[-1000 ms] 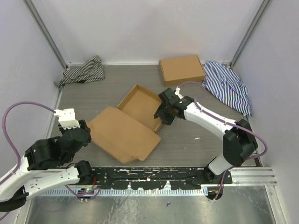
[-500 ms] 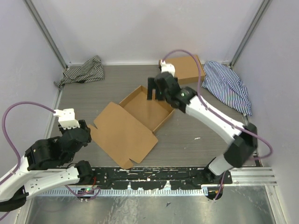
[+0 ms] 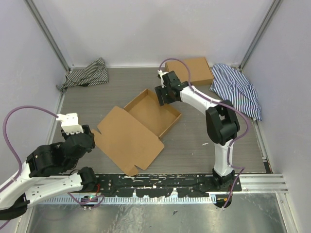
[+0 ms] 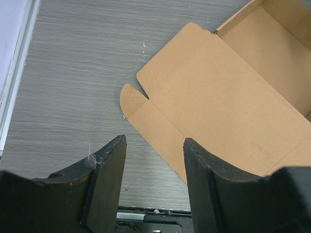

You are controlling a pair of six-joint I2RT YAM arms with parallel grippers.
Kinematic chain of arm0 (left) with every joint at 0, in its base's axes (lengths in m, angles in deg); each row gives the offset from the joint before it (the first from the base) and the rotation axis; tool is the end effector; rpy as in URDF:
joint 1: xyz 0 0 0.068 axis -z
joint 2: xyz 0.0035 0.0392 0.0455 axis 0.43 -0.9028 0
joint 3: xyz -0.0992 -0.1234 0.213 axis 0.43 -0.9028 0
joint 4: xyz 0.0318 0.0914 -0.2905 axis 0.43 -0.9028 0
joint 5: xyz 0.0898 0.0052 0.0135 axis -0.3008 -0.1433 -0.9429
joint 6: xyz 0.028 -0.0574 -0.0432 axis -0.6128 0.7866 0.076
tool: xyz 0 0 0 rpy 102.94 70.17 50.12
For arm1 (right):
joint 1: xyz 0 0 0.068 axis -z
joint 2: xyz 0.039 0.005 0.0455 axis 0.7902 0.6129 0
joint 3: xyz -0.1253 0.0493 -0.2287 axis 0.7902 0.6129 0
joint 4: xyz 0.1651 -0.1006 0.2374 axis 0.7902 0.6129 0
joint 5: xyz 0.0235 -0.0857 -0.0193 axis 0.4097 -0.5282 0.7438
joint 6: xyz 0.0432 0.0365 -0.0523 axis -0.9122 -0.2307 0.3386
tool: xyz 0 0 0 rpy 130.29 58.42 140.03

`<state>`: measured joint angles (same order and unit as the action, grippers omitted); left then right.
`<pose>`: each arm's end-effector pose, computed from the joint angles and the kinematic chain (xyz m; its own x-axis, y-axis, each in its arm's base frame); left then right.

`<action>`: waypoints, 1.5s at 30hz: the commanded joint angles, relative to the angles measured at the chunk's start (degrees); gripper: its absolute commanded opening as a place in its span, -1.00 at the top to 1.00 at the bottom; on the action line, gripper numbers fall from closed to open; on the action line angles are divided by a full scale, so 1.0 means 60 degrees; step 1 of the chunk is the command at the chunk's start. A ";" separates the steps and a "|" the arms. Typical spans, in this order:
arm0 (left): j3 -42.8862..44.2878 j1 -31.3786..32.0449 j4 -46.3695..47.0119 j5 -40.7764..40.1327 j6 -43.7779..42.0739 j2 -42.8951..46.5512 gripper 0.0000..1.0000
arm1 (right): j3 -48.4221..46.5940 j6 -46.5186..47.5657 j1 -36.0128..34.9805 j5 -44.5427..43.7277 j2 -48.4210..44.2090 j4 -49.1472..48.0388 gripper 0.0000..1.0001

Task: Fold the paper box

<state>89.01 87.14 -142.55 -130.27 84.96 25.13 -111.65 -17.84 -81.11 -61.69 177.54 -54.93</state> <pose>0.1003 -0.0749 0.3427 -0.4369 -0.1016 -0.8938 -0.0714 0.9944 -0.0781 0.4393 0.2397 0.1678 -0.7373 -0.3039 -0.6033 -0.3984 0.9169 0.0251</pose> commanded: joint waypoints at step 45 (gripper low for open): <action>-0.0215 0.0034 0.0055 -0.0177 0.0127 0.0544 -0.17 | 0.0856 -0.2551 -0.3567 -0.2236 -0.4515 0.0978 -0.62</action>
<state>88.68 87.14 -142.55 -130.36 85.24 28.78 -99.15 -45.49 -104.93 -62.50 148.82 -53.31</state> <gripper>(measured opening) 0.581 0.814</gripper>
